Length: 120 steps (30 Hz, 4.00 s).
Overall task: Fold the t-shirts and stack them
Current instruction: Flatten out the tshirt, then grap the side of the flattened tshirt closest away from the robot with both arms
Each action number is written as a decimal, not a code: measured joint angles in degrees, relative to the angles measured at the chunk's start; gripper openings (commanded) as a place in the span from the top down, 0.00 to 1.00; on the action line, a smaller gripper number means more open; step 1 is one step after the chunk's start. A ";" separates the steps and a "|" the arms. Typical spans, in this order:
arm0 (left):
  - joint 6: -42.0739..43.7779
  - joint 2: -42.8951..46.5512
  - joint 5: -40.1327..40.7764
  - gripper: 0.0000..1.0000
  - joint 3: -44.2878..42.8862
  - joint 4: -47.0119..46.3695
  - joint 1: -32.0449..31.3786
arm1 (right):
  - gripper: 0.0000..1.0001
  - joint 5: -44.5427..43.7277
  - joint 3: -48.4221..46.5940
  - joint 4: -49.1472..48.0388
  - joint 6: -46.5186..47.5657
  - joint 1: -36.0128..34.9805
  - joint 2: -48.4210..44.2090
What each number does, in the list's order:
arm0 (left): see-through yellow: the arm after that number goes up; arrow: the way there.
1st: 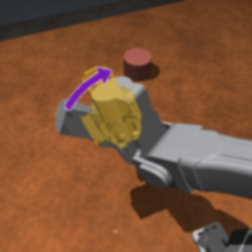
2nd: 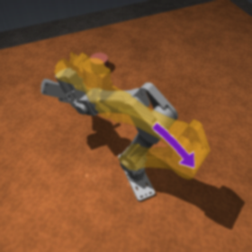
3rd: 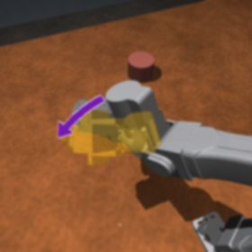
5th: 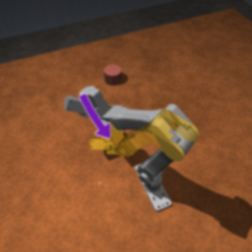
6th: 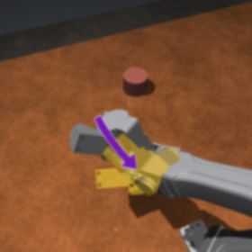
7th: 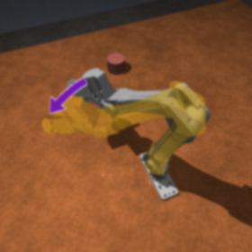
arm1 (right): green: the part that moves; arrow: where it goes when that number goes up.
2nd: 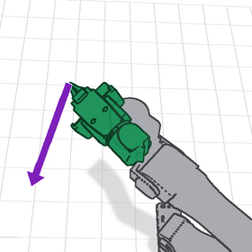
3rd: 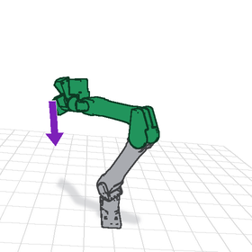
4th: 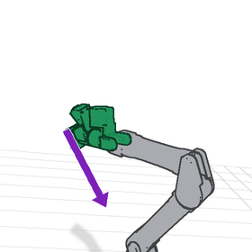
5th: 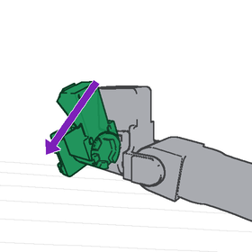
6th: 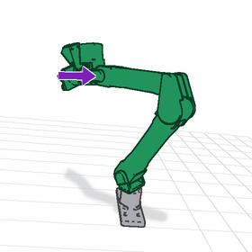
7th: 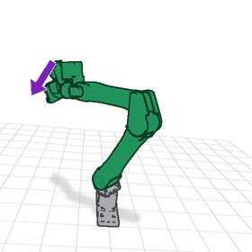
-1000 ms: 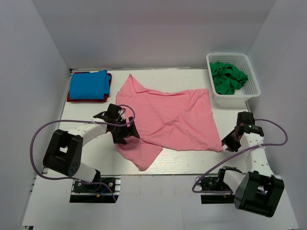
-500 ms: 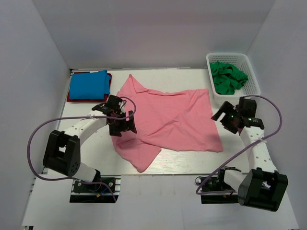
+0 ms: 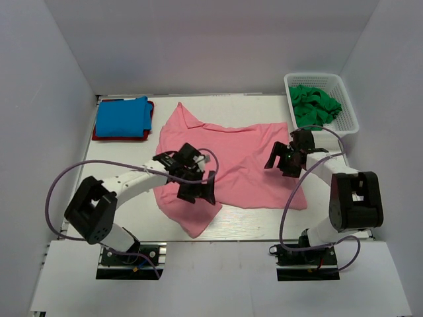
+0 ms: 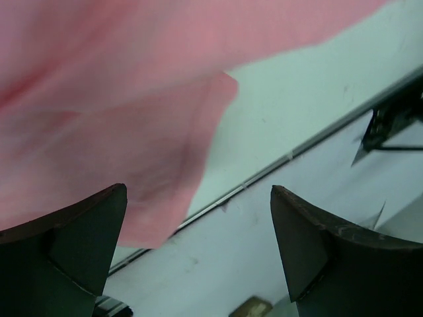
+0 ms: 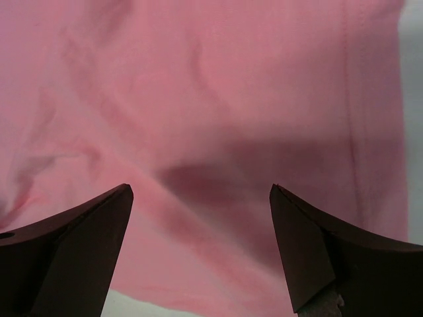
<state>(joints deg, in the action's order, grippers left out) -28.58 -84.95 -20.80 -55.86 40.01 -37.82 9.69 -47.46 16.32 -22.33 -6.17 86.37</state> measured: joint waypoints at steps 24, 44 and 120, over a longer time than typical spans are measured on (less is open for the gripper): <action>-9.77 5.25 -11.43 0.01 21.07 -4.52 -10.56 | 0.10 -6.73 -3.10 -3.61 -6.43 0.15 6.23; -3.85 -8.33 22.23 0.01 -30.88 17.86 -6.71 | 0.10 -8.33 -12.20 -5.20 6.14 -6.97 -3.61; -20.63 24.94 13.92 0.01 22.71 11.26 23.76 | 0.10 -15.52 7.63 8.92 -13.94 -10.01 -16.63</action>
<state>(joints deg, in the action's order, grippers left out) -49.21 -60.01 -6.87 -33.15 51.27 -14.06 -5.82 -39.83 25.23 -36.27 -16.19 69.73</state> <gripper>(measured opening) 0.993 0.897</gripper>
